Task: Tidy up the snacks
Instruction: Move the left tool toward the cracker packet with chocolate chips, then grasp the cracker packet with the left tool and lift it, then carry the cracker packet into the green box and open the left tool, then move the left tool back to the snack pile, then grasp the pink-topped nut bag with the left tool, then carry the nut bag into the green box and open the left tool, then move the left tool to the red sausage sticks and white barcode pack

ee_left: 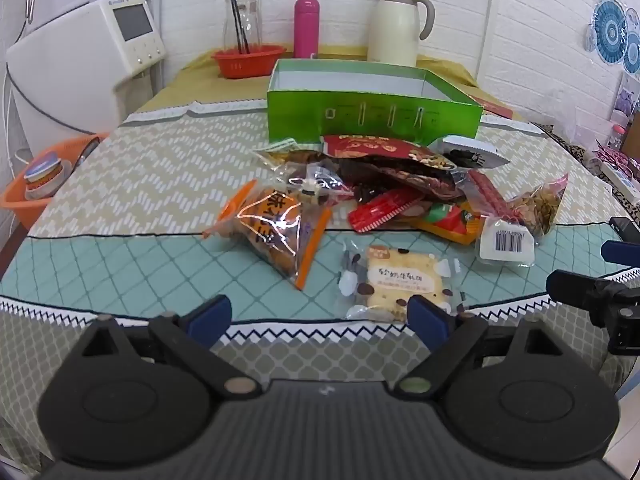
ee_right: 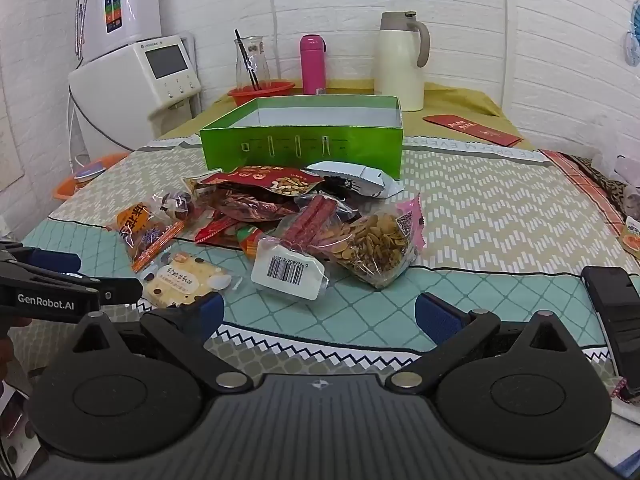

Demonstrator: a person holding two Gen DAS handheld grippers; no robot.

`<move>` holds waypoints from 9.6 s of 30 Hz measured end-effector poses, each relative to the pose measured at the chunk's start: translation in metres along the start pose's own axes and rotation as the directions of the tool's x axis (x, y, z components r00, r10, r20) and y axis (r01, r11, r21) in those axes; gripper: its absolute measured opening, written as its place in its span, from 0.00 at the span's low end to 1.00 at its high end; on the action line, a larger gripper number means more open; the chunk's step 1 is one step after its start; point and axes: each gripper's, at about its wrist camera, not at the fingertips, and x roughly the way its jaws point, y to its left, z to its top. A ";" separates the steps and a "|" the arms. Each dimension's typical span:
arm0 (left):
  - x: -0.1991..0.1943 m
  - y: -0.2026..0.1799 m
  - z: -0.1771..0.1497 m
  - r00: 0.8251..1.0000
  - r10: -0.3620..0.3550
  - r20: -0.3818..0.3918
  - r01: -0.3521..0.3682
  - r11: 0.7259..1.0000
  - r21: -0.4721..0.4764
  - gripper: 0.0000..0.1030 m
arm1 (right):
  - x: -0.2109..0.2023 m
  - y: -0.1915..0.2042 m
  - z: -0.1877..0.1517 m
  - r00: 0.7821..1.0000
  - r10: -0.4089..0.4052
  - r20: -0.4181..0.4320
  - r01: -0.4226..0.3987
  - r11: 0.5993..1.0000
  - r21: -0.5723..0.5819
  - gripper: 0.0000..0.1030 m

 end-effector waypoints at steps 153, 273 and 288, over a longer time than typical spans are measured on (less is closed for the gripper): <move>-0.003 -0.006 0.022 0.904 -0.424 0.061 0.424 0.905 0.008 0.84 | 0.043 -0.050 0.042 0.996 -0.006 0.089 0.014 0.996 -0.087 0.59; 0.009 0.009 0.061 0.960 -0.229 0.161 0.232 0.973 0.000 0.75 | 0.014 -0.010 0.036 0.986 0.107 0.130 -0.110 0.994 0.018 1.00; 0.005 -0.002 0.032 0.940 -0.331 0.076 0.331 0.943 0.013 0.75 | 0.048 0.005 0.014 0.994 0.110 0.017 -0.109 0.992 -0.056 0.70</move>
